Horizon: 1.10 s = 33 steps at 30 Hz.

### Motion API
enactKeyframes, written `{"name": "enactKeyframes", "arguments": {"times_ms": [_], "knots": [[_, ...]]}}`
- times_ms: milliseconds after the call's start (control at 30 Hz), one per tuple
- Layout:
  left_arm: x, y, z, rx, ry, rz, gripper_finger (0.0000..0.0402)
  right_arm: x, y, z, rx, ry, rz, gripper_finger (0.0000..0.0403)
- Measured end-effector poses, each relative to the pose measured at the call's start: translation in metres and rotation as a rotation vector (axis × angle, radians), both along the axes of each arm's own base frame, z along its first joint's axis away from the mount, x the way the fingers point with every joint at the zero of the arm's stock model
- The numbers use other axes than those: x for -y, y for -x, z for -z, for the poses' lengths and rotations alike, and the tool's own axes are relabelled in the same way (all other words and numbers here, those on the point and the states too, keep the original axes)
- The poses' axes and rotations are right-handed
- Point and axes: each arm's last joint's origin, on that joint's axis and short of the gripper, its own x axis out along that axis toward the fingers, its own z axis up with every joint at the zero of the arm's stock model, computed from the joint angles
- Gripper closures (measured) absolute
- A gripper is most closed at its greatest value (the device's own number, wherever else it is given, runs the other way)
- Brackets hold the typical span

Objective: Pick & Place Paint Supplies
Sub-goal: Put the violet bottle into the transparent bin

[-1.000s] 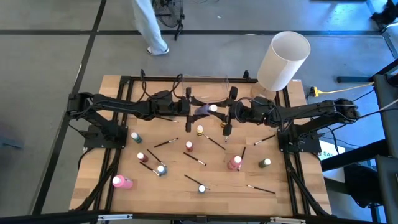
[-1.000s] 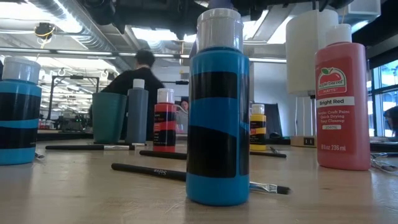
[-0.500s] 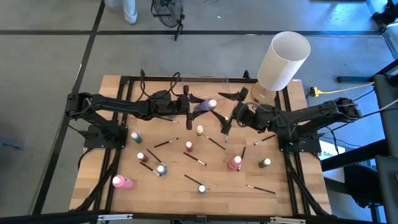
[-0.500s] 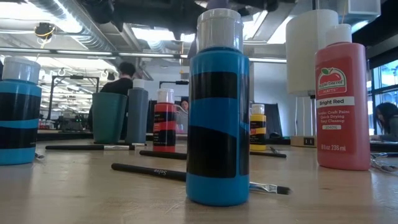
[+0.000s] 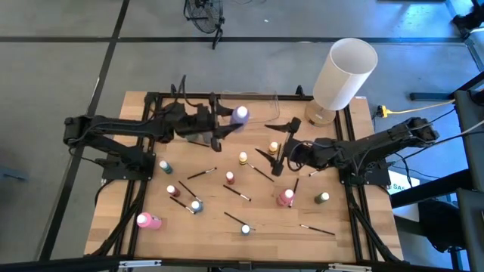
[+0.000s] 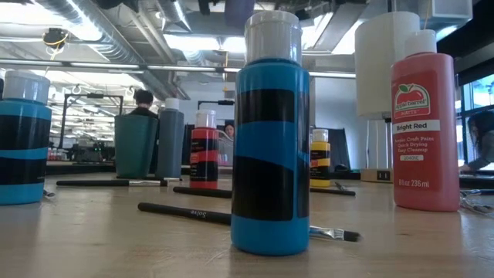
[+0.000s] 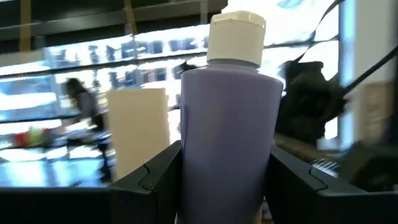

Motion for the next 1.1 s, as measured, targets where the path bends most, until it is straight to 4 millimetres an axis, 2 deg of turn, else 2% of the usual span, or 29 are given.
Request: {"name": "enactKeyframes", "arguments": {"times_ms": [467,933,1100], "knots": [[0.019,-0.026,0.015,0.103,-0.010,0.113,0.0221,-0.003,-0.002,0.001,0.001,-0.022,-0.178,0.0011],[0.040,-0.026,0.011,0.147,-0.025,0.225,0.0221,-0.003,-0.002,0.000,0.029,-0.091,-0.206,0.0011],[0.043,-0.027,0.013,0.145,-0.040,0.204,0.0221,-0.007,-0.002,-0.001,0.015,-0.025,-0.321,0.0011]]}}
